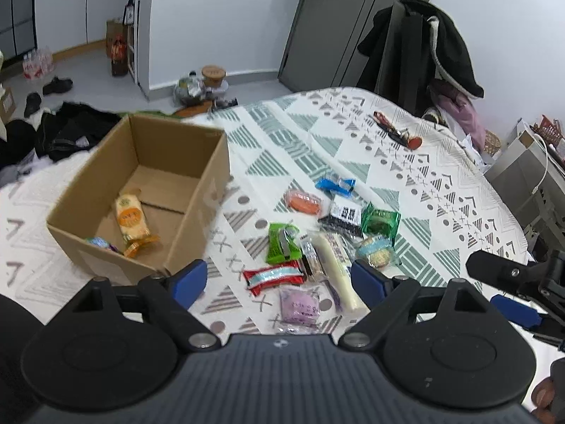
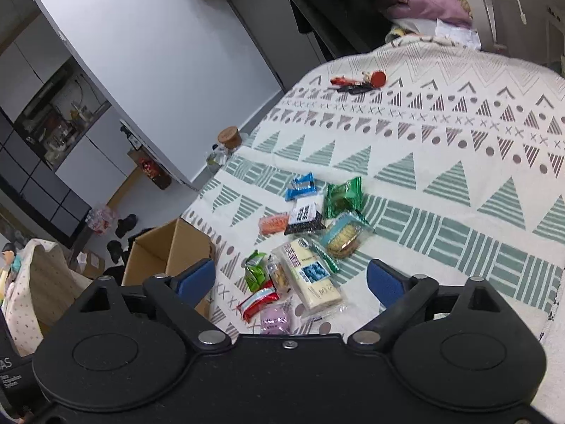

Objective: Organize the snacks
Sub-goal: 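Grasp the pink bun with the left tool while the right grasps the white cake bar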

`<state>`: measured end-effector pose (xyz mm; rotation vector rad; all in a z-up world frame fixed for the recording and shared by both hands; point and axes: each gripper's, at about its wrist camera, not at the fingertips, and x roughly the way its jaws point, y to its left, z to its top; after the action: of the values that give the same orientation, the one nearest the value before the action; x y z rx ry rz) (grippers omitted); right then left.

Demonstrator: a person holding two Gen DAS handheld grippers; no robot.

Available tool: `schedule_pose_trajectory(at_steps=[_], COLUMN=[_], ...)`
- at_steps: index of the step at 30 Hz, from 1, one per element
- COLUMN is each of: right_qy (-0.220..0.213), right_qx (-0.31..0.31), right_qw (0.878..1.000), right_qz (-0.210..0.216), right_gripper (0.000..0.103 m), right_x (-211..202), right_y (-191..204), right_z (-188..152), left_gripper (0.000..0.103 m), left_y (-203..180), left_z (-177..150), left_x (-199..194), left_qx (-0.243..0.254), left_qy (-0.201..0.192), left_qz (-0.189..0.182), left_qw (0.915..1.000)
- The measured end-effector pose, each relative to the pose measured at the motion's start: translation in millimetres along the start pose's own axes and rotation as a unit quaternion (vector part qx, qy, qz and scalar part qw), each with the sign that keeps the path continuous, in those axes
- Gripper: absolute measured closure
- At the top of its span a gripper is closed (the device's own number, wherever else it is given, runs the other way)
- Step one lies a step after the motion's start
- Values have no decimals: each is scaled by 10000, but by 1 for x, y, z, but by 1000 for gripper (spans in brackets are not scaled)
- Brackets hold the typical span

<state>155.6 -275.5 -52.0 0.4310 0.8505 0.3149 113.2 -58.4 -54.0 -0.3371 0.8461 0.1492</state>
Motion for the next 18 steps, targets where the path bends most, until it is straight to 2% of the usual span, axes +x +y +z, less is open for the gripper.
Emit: schedule_pose_trajectory(at_steps=[5,7,13,18], right_qy=[203,301,496,684], right_qx=[29,65,73,27], right_qw=[9998,9995,9987,9975], right_qz=[-20,-39,-31,-149], right_gripper=[15,21,30,33], right_x=[15,23,42,59], right_y=[-2,-3,-6,-7], right_z=[-1,0,2,1], left_gripper=[18,20,29,38], left_y=[-5,-4,-3,-1], left_z=[-6,-8,-13,-19], left_x=[22,30,57,82], left_qx=[-24,-55,-118,-228], left_qy=[195,286,570,878], left_qz=[4,-16,-50,-61], left_qw=[9998,9996,9983,9959])
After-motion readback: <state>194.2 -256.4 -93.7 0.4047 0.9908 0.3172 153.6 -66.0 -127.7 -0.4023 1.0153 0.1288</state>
